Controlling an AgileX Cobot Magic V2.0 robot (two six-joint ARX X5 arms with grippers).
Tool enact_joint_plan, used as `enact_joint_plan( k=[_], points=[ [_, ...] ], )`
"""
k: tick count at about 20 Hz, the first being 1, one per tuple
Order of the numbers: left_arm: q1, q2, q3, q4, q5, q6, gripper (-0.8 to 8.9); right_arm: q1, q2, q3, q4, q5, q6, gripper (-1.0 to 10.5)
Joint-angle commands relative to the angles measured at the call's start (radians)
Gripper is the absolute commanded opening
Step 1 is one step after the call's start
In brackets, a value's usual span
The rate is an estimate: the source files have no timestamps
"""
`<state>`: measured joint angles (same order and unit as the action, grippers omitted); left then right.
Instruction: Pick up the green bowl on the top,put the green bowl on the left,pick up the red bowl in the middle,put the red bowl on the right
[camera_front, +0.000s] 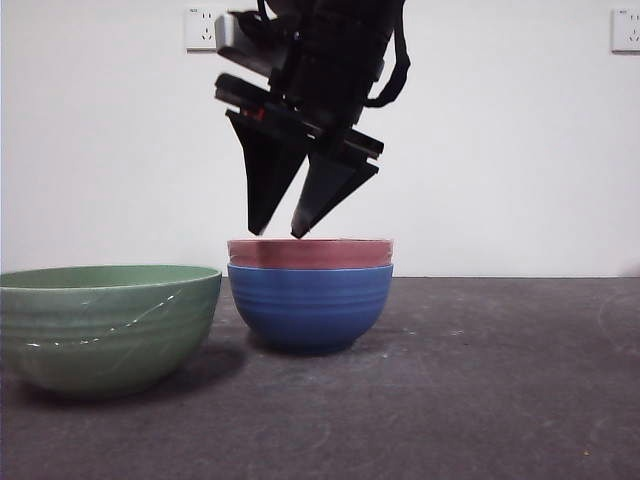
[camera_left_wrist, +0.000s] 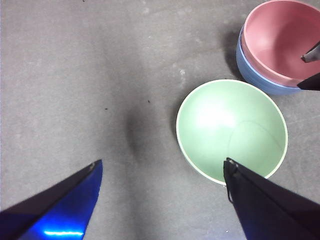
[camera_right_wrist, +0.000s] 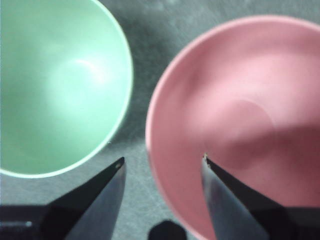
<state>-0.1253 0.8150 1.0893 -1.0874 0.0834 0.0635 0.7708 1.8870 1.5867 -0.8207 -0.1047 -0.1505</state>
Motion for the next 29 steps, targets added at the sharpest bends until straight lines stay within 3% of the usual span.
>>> enact_joint_plan(
  k=[1,3,11,13,16,25,29],
  points=[
    [0.002,-0.002,-0.002,0.007,0.003,0.012,4.06,0.003,0.024,-0.002,0.005,-0.002,-0.013,2.4],
    [0.002,-0.002,-0.002,0.011,0.003,0.012,4.06,0.003,0.035,-0.002,0.005,-0.002,-0.021,1.8],
    [0.002,-0.002,-0.002,0.017,0.003,0.013,4.06,0.000,0.051,-0.002,0.005,-0.026,-0.031,1.7],
    [0.002,-0.002,-0.002,0.017,0.003,0.013,4.06,0.000,0.051,-0.002,0.005,-0.026,-0.034,0.5],
    [0.002,-0.002,-0.003,0.016,0.002,0.015,4.06,0.000,0.051,-0.002,-0.003,-0.024,-0.035,-0.1],
    [0.002,-0.002,-0.003,0.024,0.003,0.015,4.06,0.003,0.025,0.000,0.006,-0.015,-0.060,-0.1],
    [0.002,-0.002,-0.003,0.026,0.003,0.015,4.06,0.003,-0.038,0.001,0.006,0.027,-0.069,-0.1]
  ],
)
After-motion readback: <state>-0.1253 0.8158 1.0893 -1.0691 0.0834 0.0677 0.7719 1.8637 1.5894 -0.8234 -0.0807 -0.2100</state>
